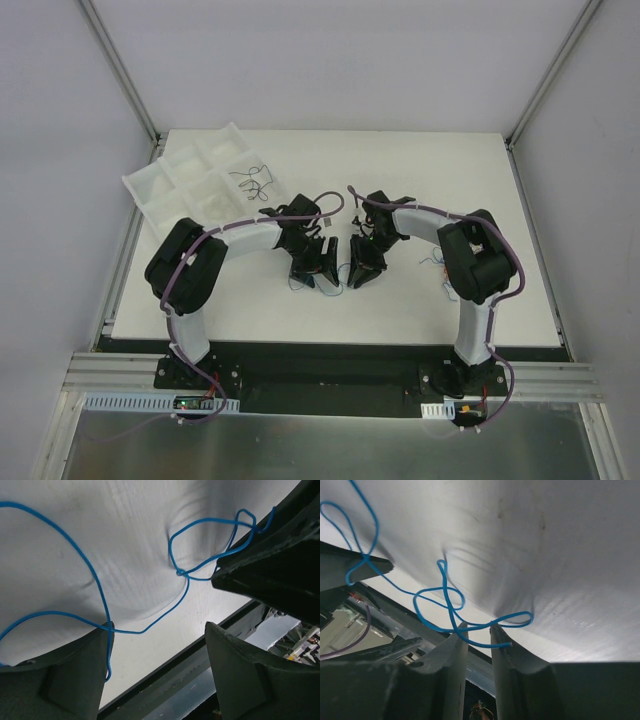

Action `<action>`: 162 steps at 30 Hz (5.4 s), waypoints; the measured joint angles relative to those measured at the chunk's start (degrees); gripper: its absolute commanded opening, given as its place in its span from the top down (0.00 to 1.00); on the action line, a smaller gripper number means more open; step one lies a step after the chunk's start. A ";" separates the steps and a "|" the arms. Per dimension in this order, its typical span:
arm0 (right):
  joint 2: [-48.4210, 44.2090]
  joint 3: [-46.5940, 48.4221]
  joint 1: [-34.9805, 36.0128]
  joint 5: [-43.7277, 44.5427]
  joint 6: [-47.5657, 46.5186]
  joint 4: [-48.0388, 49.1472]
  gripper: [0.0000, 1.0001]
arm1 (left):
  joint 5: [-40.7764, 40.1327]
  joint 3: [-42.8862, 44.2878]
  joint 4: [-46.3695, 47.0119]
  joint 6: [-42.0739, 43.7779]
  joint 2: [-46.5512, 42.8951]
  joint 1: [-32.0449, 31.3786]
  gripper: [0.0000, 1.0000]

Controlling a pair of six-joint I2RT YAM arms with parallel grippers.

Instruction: Untangle the cables

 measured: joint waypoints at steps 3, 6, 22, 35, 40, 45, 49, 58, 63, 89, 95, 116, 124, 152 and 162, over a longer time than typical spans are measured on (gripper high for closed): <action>0.17 -0.02 0.13 -1.75 0.59 0.94 0.75 | 0.94 0.90 1.66 -1.09 1.57 0.00 0.33; 0.61 -0.02 0.24 -3.21 1.36 2.03 0.76 | 1.84 1.68 2.80 -2.69 2.93 0.00 0.38; 3.56 -0.37 1.27 -6.93 3.43 4.24 0.81 | 0.79 3.23 6.91 -5.97 6.23 0.00 0.74; 2.01 -0.87 1.68 -4.98 2.89 4.15 0.68 | -4.52 2.89 7.58 -3.63 4.85 0.00 1.00; -5.99 -0.96 1.77 2.10 -0.44 0.72 0.50 | -11.91 0.39 5.90 -0.85 -4.90 0.00 1.00; -14.93 0.11 1.77 8.22 -3.13 -2.84 0.45 | -20.44 -1.60 3.91 0.90 -15.10 0.02 1.00; -17.77 2.29 1.75 12.28 -4.44 -5.49 0.44 | -27.76 -3.61 -0.20 1.40 -21.84 0.07 1.00; -21.44 3.06 1.22 16.83 -5.92 -9.03 0.43 | -41.13 -3.30 -8.94 4.00 -34.71 6.29 1.00; -21.44 3.06 0.85 16.81 -5.95 -9.42 0.43 | -43.43 0.15 -11.28 5.62 -37.99 15.43 1.00; -11.26 13.60 0.74 16.06 0.52 -17.92 0.43 | -25.20 7.28 -11.41 7.50 -12.92 43.95 1.00; -9.84 15.67 0.74 16.04 1.62 -19.54 0.43 | -19.78 8.24 -11.39 7.54 -9.01 46.60 1.00; -8.59 15.63 -0.13 15.87 1.75 -19.67 0.43 | -6.29 8.98 -11.23 10.36 -7.50 49.99 1.00; -9.25 12.33 -2.27 15.19 0.48 -18.88 0.42 | -1.79 8.94 -7.80 10.08 -11.76 49.99 1.00; -14.38 6.05 -5.55 11.80 -0.39 -14.40 0.42 | -22.12 7.26 -6.91 11.58 -15.80 56.65 1.00; -15.19 5.73 -5.57 11.85 1.20 -14.45 0.42 | -19.93 8.76 -8.61 11.56 -2.40 56.65 0.80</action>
